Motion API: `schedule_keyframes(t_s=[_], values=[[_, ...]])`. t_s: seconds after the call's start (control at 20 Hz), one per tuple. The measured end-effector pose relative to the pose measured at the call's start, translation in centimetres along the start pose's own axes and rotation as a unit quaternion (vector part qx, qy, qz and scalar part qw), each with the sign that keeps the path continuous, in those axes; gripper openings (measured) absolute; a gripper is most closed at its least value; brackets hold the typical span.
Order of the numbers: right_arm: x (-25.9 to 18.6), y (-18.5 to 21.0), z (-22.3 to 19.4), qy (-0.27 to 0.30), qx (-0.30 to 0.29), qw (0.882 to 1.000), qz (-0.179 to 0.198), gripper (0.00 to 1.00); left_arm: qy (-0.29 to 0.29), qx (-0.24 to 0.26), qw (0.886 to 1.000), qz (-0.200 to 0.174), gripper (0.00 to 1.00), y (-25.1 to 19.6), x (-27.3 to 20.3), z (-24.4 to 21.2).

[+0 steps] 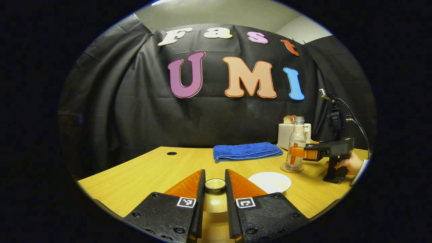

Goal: Open the teacup lid with one hand, grasp the water bottle and pour water into the teacup with the other hand; after pouring, place the water bottle on the coaster and then close the teacup lid.

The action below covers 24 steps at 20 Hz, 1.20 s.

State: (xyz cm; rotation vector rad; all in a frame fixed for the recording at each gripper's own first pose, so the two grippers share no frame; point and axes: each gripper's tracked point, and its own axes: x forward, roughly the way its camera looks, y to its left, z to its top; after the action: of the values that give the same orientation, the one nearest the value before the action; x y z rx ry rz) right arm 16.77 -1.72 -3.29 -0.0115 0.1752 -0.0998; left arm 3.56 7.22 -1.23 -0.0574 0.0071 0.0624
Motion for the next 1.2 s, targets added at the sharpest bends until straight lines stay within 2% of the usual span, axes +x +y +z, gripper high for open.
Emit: schedule_keyframes(t_s=[0.35, 0.4, 0.45, 0.6, 0.65, 0.8, 0.9, 0.95, 1.0, 1.15, 1.2], values=[[-2.8, -0.9, 0.5, -0.031, 0.005, 0.999, -0.006, 0.91, 0.002, 0.0, 0.999, -0.05, 0.28, -4.5, 2.3, 0.0], [-3.2, -1.1, 0.6, -0.035, 0.005, 0.999, -0.006, 0.87, 0.001, 0.0, 0.998, -0.057, 0.28, -5.0, 2.4, 0.0], [-3.6, -1.3, 0.6, -0.037, 0.006, 0.999, -0.01, 0.91, 0.001, 0.0, 0.998, -0.063, 0.29, -5.4, 2.5, 0.1], [-5.0, -2.1, 1.0, -0.053, 0.007, 0.998, -0.023, 0.91, 0.001, 0.0, 0.997, -0.079, 0.28, -6.5, 2.7, 0.1], [-5.5, -2.3, 1.1, -0.059, 0.008, 0.998, -0.025, 0.87, 0.001, 0.0, 0.996, -0.086, 0.28, -6.9, 2.8, 0.1], [-6.8, -2.9, 1.3, -0.074, 0.008, 0.997, -0.028, 0.87, 0.003, 0.001, 0.995, -0.103, 0.28, -8.0, 3.0, -0.1], [-7.9, -3.4, 1.5, -0.082, 0.008, 0.996, -0.034, 0.9, 0.007, 0.002, 0.993, -0.115, 0.28, -8.6, 3.1, -0.1], [-8.2, -3.7, 1.6, -0.085, 0.009, 0.996, -0.038, 0.87, 0.009, 0.004, 0.993, -0.12, 0.28, -8.7, 3.0, -0.1], [-8.6, -3.9, 1.7, -0.087, 0.008, 0.995, -0.039, 0.9, 0.01, 0.004, 0.992, -0.125, 0.28, -9.0, 3.0, -0.2], [-9.8, -4.0, 1.5, -0.088, 0.008, 0.996, -0.031, 0.9, 0.022, 0.014, 0.99, -0.141, 0.29, -9.8, 3.1, -0.7], [-10.1, -3.9, 1.4, -0.087, 0.008, 0.996, -0.027, 0.87, 0.029, 0.02, 0.989, -0.143, 0.29, -9.9, 3.3, -0.8]])
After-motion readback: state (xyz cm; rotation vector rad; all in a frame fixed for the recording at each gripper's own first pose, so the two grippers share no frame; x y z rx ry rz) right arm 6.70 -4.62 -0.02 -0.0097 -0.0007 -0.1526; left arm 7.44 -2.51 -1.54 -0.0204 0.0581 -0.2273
